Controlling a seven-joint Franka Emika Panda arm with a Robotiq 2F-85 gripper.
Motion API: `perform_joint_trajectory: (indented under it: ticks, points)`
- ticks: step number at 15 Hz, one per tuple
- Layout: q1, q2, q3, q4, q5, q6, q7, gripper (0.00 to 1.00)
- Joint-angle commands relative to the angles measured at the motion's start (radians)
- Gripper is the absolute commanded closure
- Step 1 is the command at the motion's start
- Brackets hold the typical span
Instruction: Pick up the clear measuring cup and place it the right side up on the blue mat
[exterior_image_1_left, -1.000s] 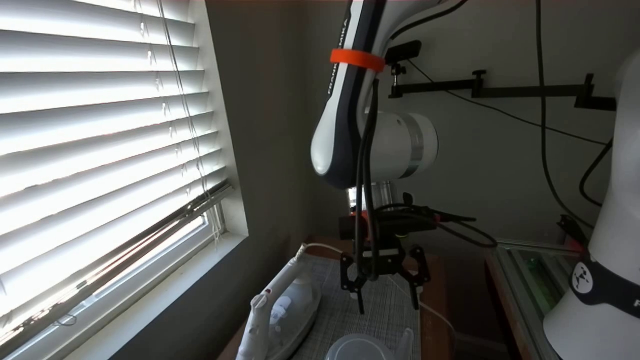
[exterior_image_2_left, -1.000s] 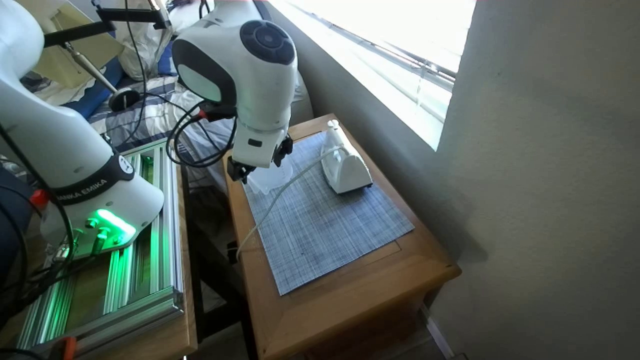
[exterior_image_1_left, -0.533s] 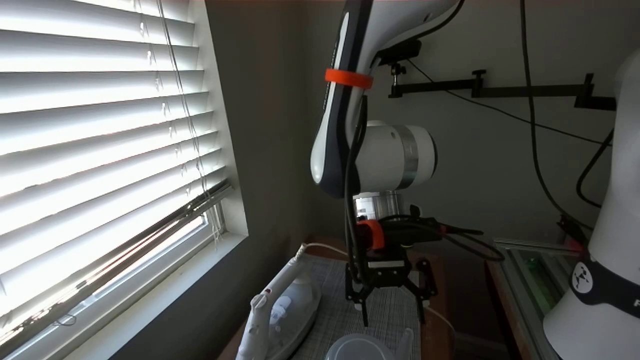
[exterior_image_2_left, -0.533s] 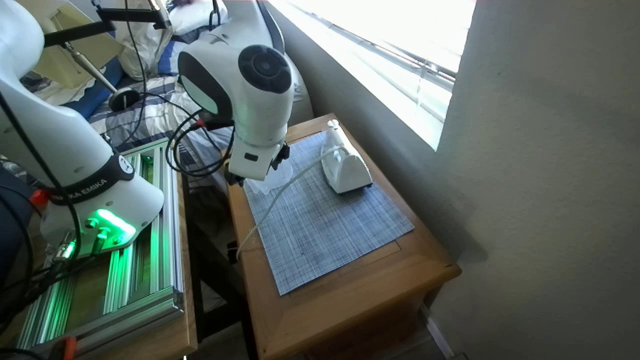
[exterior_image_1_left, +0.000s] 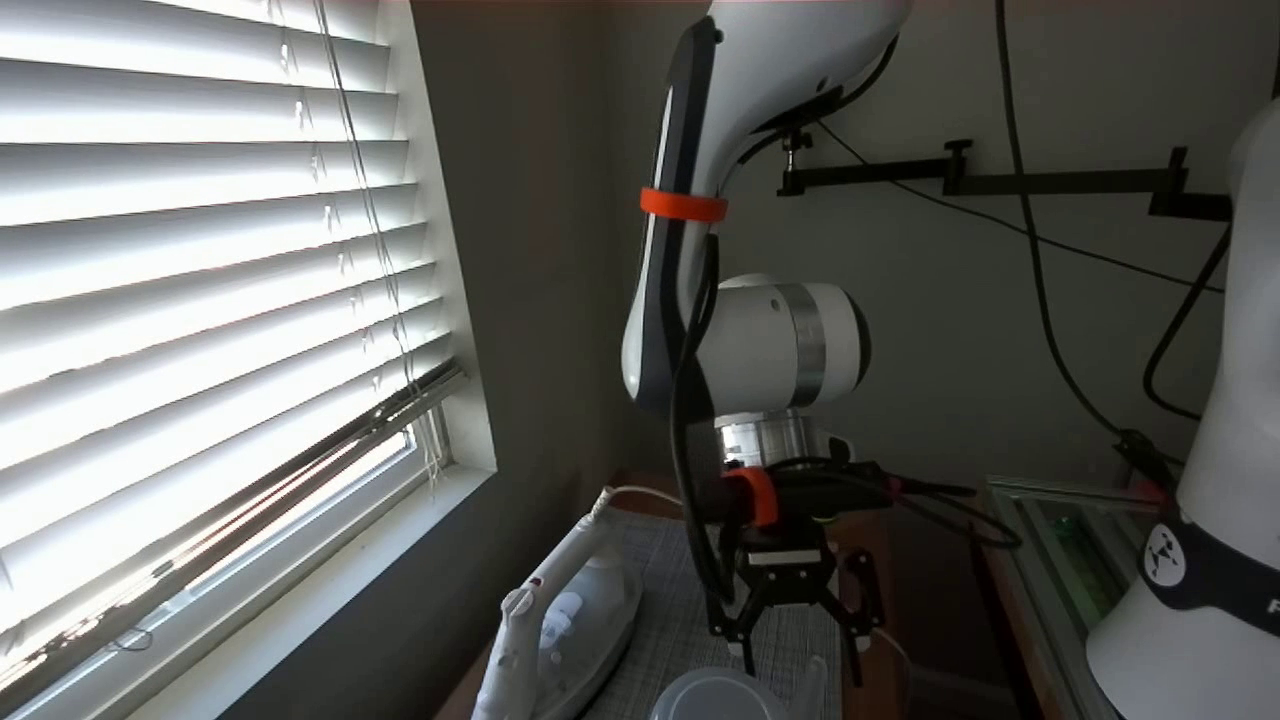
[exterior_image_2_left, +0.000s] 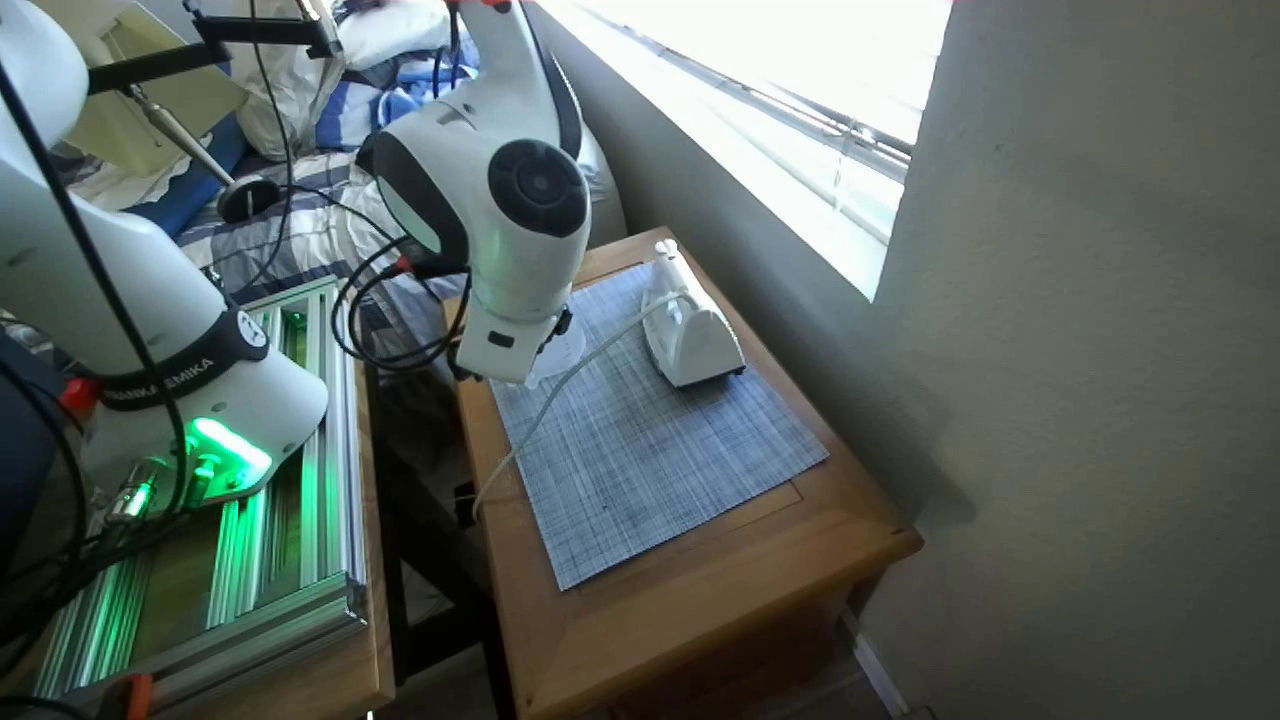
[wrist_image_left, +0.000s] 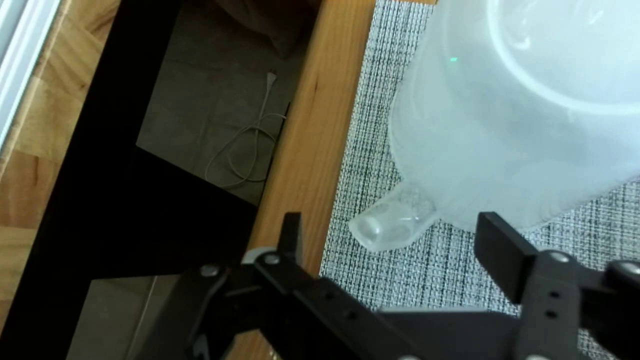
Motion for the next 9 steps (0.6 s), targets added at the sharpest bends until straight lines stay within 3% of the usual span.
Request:
perform_joint_trajectory:
  ticks: [1, 2, 4, 9]
  points:
    - [-0.012, 0.056, -0.014, 0.044, 0.074, -0.063, -0.01, 0.02]
    - [-0.01, 0.063, -0.019, 0.047, 0.087, -0.072, -0.006, 0.07]
    - [-0.008, 0.077, -0.03, 0.054, 0.109, -0.092, -0.004, 0.29]
    - [0.0, 0.088, -0.05, 0.065, 0.163, -0.096, -0.005, 0.64]
